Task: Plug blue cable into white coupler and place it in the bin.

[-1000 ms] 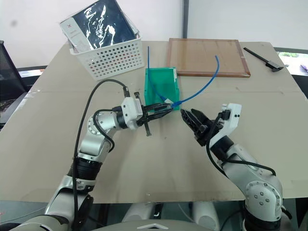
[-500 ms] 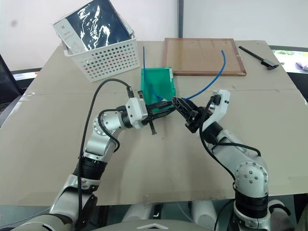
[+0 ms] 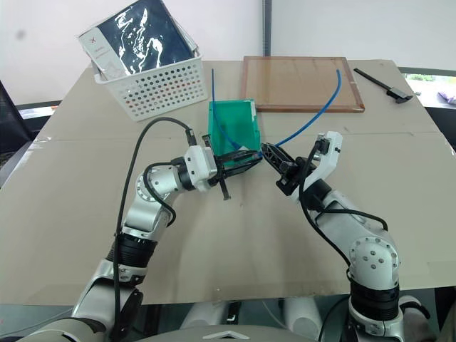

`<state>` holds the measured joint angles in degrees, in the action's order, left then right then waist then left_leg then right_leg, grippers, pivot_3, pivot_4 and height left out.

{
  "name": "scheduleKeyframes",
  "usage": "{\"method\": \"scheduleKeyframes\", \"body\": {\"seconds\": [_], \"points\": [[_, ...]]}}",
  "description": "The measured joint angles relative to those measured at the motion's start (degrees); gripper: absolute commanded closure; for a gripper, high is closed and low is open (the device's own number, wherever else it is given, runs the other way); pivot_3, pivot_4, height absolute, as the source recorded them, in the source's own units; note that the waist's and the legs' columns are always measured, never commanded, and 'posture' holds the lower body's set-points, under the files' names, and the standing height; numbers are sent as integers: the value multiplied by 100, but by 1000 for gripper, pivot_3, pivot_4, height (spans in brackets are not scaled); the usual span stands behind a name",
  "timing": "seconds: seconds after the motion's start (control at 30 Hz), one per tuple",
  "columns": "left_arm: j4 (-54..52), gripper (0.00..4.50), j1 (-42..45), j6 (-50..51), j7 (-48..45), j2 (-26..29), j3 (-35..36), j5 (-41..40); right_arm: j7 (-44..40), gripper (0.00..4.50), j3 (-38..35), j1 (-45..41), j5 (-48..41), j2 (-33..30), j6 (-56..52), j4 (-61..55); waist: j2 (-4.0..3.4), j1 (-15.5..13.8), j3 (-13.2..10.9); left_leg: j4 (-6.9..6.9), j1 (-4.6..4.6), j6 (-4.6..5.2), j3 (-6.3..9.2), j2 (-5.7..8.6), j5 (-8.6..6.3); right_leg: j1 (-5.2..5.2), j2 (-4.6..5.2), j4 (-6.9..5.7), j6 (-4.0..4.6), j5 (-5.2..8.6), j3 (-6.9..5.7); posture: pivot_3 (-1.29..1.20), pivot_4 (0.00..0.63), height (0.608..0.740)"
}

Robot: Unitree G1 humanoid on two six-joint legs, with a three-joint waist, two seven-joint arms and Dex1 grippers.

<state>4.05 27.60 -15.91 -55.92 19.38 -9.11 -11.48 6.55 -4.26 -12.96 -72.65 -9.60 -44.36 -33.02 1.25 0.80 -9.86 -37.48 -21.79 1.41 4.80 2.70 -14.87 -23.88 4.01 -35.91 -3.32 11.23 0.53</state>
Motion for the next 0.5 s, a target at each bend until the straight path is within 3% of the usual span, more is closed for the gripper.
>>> {"method": "scheduleKeyframes", "body": {"seconds": [0.13,0.2,0.27,0.43,0.47,0.5], "points": [[0,4500,0,3,-2,-7,-2,-4,-24,4440,29,-3,-17,-48,4,4,0,0,0,0,0,0,0,0,0,0,0,0,0,0,0,0,150,740],[-13,3558,-5,174,2,-25,2,-140,-41,4500,36,-51,-18,-83,5,42,0,0,0,0,0,0,0,0,0,0,0,0,0,0,1,0,150,740],[-123,2918,-66,588,106,-27,117,-416,-103,4500,59,-128,-61,-126,3,56,0,8,0,0,1,0,0,-2,0,0,0,0,0,0,0,0,150,740],[-373,303,-315,1452,271,471,742,-941,-277,4500,78,-205,-166,-294,-2,158,-1,43,-1,3,3,0,-1,-7,0,-2,-6,0,0,0,3,0,150,740],[-488,29,-471,1767,259,713,941,-1152,-342,4500,76,-219,-169,-326,-2,238,-1,61,-1,4,2,0,-1,-8,0,-4,-7,0,0,0,4,0,150,740],[-563,29,-643,2041,241,972,1152,-1325,-393,4500,54,-223,-169,-378,-1,297,-4,79,-3,5,2,0,-2,-9,0,-4,-7,-1,0,0,4,0,150,740]]}}
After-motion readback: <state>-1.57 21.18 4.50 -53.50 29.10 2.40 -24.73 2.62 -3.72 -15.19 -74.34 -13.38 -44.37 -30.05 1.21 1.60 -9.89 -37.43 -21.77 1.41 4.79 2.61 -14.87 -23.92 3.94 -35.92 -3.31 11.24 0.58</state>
